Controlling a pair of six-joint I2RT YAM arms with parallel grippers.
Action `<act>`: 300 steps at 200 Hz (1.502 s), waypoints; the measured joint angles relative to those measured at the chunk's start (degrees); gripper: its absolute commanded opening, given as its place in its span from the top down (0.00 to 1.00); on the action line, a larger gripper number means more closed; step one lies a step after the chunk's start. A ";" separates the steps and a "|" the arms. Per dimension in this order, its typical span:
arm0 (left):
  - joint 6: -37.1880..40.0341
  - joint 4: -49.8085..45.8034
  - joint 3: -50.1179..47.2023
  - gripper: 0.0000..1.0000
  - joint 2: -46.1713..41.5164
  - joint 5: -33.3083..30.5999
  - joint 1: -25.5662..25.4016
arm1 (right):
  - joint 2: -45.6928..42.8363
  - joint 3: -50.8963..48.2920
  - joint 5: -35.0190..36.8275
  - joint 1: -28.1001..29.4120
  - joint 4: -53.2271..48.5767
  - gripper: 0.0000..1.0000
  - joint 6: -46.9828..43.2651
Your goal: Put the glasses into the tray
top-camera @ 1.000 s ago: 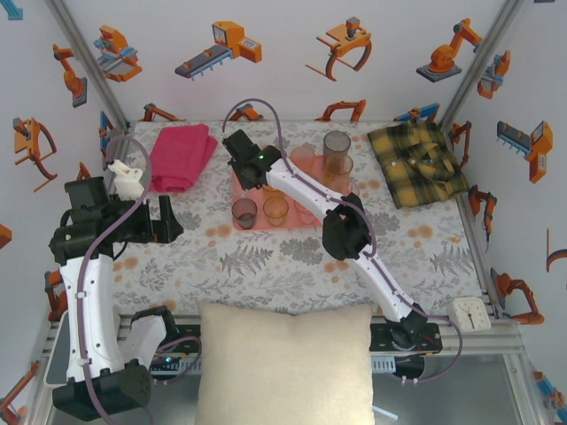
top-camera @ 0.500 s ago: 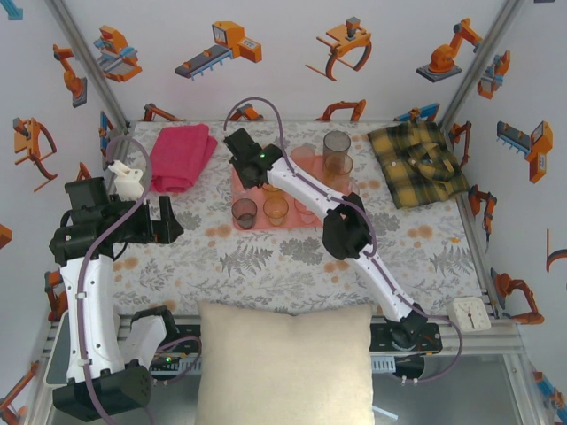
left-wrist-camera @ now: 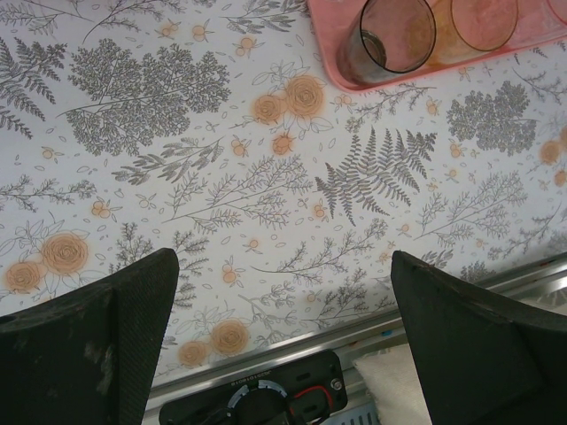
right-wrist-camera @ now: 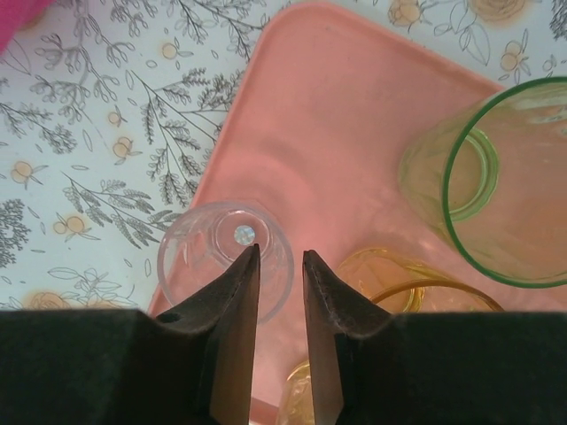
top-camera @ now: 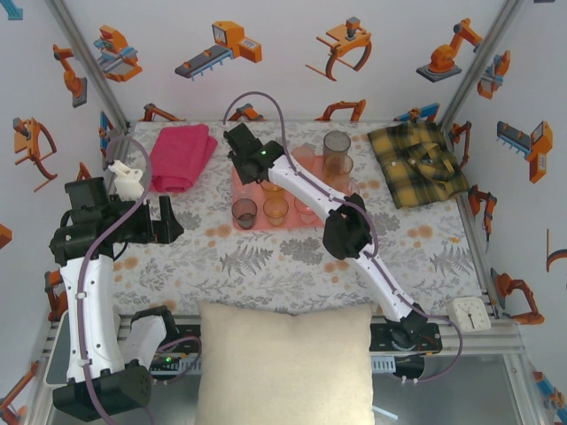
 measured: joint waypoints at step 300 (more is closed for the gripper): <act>3.17 -1.62 1.73 0.03 1.36 -2.97 -0.48 | -77.66 -85.88 -6.25 -39.54 5.99 0.73 13.90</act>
